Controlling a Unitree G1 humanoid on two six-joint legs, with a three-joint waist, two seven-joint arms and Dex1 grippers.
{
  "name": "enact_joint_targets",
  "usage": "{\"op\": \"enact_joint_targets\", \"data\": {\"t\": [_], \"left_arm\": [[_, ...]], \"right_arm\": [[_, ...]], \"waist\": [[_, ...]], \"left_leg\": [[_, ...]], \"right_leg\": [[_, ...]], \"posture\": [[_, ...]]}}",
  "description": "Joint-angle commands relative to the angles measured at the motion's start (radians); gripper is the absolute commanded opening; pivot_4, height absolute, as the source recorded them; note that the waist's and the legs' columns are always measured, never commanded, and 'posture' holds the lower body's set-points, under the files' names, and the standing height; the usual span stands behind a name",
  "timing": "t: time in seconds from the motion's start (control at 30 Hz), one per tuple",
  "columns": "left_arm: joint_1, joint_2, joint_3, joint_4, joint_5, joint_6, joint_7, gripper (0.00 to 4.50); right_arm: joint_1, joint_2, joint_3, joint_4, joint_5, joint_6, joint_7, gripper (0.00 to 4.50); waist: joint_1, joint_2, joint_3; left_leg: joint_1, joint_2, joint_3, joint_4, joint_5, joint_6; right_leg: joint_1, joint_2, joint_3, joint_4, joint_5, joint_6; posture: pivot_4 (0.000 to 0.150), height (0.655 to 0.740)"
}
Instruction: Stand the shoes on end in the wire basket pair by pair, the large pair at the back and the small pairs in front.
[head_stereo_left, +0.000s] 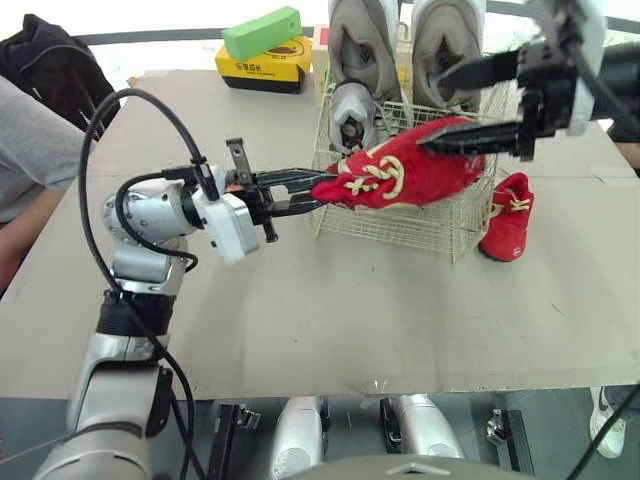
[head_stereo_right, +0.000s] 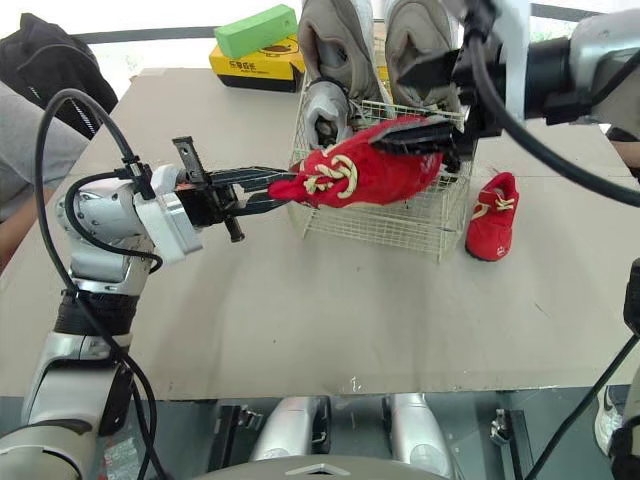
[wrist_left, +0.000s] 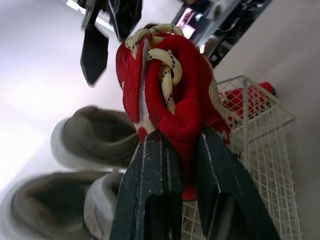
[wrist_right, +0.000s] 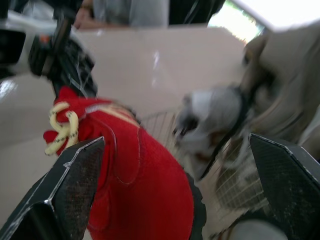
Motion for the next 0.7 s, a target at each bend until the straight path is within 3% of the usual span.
{"op": "enact_joint_targets", "data": {"t": [0.03, 0.17, 0.3, 0.33, 0.37, 0.43, 0.5, 0.57, 0.7], "left_arm": [[-0.070, -0.001, -0.025, 0.061, -0.029, -0.155, -0.073, 0.14], [-0.133, -0.006, -0.047, 0.142, -0.044, -0.275, -0.108, 0.14], [-0.169, -0.004, -0.080, 0.189, -0.066, -0.380, -0.126, 0.14], [-0.182, -0.004, -0.082, 0.204, -0.070, -0.395, -0.123, 0.14], [-0.191, -0.003, -0.085, 0.216, -0.073, -0.406, -0.121, 0.14], [-0.181, 0.020, -0.099, 0.178, -0.167, -0.310, -0.158, 0.14], [-0.148, 0.033, -0.086, 0.125, -0.237, -0.161, -0.141, 1.15], [-0.097, 0.050, -0.061, 0.057, -0.303, 0.090, -0.043, 2.06], [0.113, 0.164, -0.005, -0.238, -0.764, 0.843, 0.387, 3.94]], "right_arm": [[-0.019, -0.039, 0.050, 0.006, -0.069, -0.018, 0.082, 4.50], [0.009, -0.067, 0.092, 0.012, -0.072, -0.002, 0.206, 4.50], [0.010, -0.045, 0.095, 0.036, -0.059, 0.045, 0.249, 2.79], [0.021, -0.047, 0.097, 0.028, -0.061, 0.045, 0.259, 2.08], [0.029, -0.048, 0.098, 0.023, -0.065, 0.044, 0.265, 1.71], [0.047, -0.037, 0.078, 0.021, -0.048, 0.072, 0.262, 0.84], [0.072, -0.023, 0.042, 0.015, -0.031, 0.091, 0.239, 0.31], [0.099, 0.004, -0.022, 0.014, 0.001, 0.126, 0.200, 0.22], [0.158, 0.169, -0.296, 0.049, 0.116, 0.274, 0.010, 0.20]], "waist": [[0.001, 0.000, 0.000], [0.003, 0.001, 0.000], [0.002, 0.003, 0.001], [0.002, 0.003, 0.001], [0.003, 0.003, 0.001], [0.003, 0.003, 0.001], [0.001, 0.003, 0.001], [0.001, 0.003, 0.001], [-0.019, 0.003, 0.001]], "left_leg": [[-0.006, 0.000, -0.001, 0.003, 0.000, 0.000], [-0.011, 0.000, -0.003, 0.006, 0.000, 0.001], [-0.013, 0.002, -0.003, 0.012, -0.002, 0.003], [-0.013, 0.002, -0.003, 0.012, -0.002, 0.004], [-0.013, 0.002, -0.003, 0.012, -0.002, 0.004], [-0.013, 0.002, -0.003, 0.014, -0.002, 0.004], [-0.013, 0.003, -0.003, 0.014, -0.002, 0.004], [-0.013, 0.003, -0.004, 0.014, -0.002, 0.004], [-0.012, 0.005, -0.006, 0.015, -0.002, 0.004]], "right_leg": [[-0.005, 0.000, -0.002, 0.001, 0.000, 0.000], [-0.007, 0.000, -0.003, 0.001, 0.000, 0.001], [-0.007, 0.000, -0.003, 0.003, 0.000, 0.001], [-0.007, 0.000, -0.003, 0.003, 0.000, 0.001], [-0.007, 0.000, -0.003, 0.003, 0.000, 0.001], [-0.007, 0.000, -0.004, 0.004, 0.000, 0.002], [-0.007, 0.000, -0.003, 0.006, 0.000, 0.002], [-0.007, 0.000, -0.003, 0.007, 0.000, 0.002], [-0.008, -0.005, -0.004, 0.013, -0.002, 0.004]], "posture": [[0.150, 0.7400], [0.150, 0.7400], [0.150, 0.7400], [0.150, 0.7400], [0.150, 0.7400], [0.150, 0.7400], [0.150, 0.7400], [0.150, 0.7400], [0.150, 0.7400]]}}
